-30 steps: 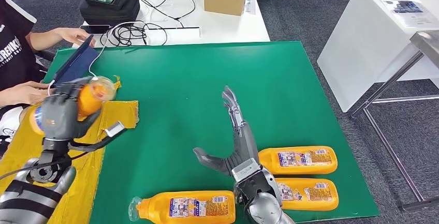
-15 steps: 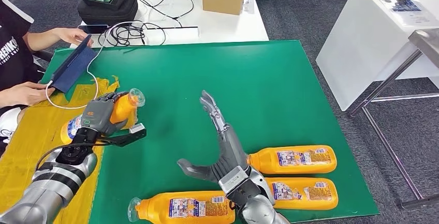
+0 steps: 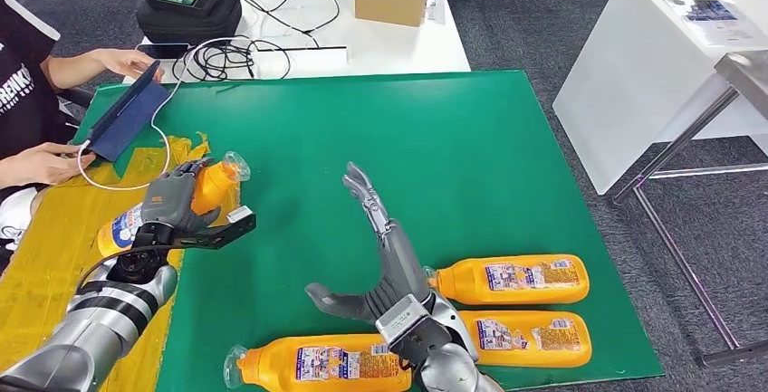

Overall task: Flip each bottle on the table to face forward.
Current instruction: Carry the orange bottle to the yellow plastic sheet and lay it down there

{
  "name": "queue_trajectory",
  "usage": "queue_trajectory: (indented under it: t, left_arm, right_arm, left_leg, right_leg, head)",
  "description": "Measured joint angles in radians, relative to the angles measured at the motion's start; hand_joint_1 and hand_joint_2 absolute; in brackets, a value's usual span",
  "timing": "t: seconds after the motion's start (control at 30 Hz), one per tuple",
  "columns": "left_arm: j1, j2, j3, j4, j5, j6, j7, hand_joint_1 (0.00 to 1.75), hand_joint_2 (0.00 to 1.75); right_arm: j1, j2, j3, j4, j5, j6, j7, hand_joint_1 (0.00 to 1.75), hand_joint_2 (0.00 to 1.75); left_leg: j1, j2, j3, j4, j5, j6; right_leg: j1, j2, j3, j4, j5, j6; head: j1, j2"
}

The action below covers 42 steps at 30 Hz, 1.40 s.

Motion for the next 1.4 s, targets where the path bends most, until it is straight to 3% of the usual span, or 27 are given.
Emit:
queue_trajectory:
  t: [0.3, 0.57, 0.67, 0.77, 0.9, 1.13, 1.4]
  left_arm:
    - [-0.008, 0.000, -0.008, 0.027, -0.069, -0.119, 0.013, 0.00, 1.75]
    - [-0.007, 0.000, -0.008, 0.027, -0.001, -0.168, -0.065, 0.00, 1.75]
    - [0.014, -0.003, 0.015, 0.001, 0.127, -0.131, -0.162, 0.00, 1.75]
    - [0.070, -0.017, 0.062, -0.078, 0.338, -0.101, -0.312, 0.00, 1.75]
    - [0.208, -0.054, 0.133, -0.343, 0.698, -0.138, -0.507, 0.00, 1.75]
    - [0.323, -0.083, 0.175, -0.623, 0.804, -0.162, -0.548, 0.00, 1.75]
    - [0.392, -0.096, 0.179, -0.782, 0.826, -0.158, -0.552, 0.00, 1.75]
  right_arm:
    - [0.000, 0.000, 0.000, 0.007, 0.013, 0.007, 0.015, 0.00, 1.75]
    - [0.000, 0.000, -0.001, 0.011, 0.037, 0.013, 0.035, 0.00, 1.75]
    - [-0.001, -0.004, 0.002, 0.015, 0.094, 0.025, 0.076, 0.00, 1.75]
    - [-0.003, -0.017, 0.020, 0.024, 0.183, 0.061, 0.117, 0.00, 1.75]
    - [-0.023, -0.056, 0.091, 0.050, 0.279, 0.127, 0.132, 0.00, 1.75]
    - [-0.059, -0.109, 0.173, 0.086, 0.359, 0.141, 0.149, 0.00, 1.75]
    - [-0.095, -0.165, 0.237, 0.129, 0.390, 0.141, 0.159, 0.00, 1.75]
  left_leg:
    - [0.000, 0.000, 0.000, 0.000, 0.000, 0.000]
    - [0.000, 0.000, 0.000, 0.000, 0.000, 0.000]
    - [0.000, 0.000, 0.000, 0.000, 0.000, 0.000]
    - [0.000, 0.000, 0.000, 0.000, 0.000, 0.000]
    - [0.000, -0.001, -0.001, 0.000, 0.000, 0.000]
    - [0.000, -0.001, -0.002, 0.000, 0.000, 0.000]
    - [0.000, -0.001, -0.002, 0.000, 0.000, 0.000]
  right_leg:
    - [0.000, 0.000, 0.000, 0.000, 0.000, 0.000]
    - [0.000, 0.000, 0.000, 0.000, 0.000, 0.000]
    - [0.000, 0.000, 0.000, 0.000, 0.000, 0.000]
    - [0.000, 0.000, 0.000, 0.000, 0.000, 0.000]
    - [-0.001, 0.000, -0.001, 0.000, 0.000, 0.000]
    - [0.000, -0.001, -0.001, -0.001, -0.001, 0.000]
    - [0.000, -0.001, -0.001, 0.000, 0.000, 0.000]
  head:
    - [0.000, 0.000]
    - [0.000, 0.000]
    - [0.000, 0.000]
    - [0.000, 0.000]
    - [0.000, 0.000]
    - [0.000, 0.000]
    - [0.000, 0.000]
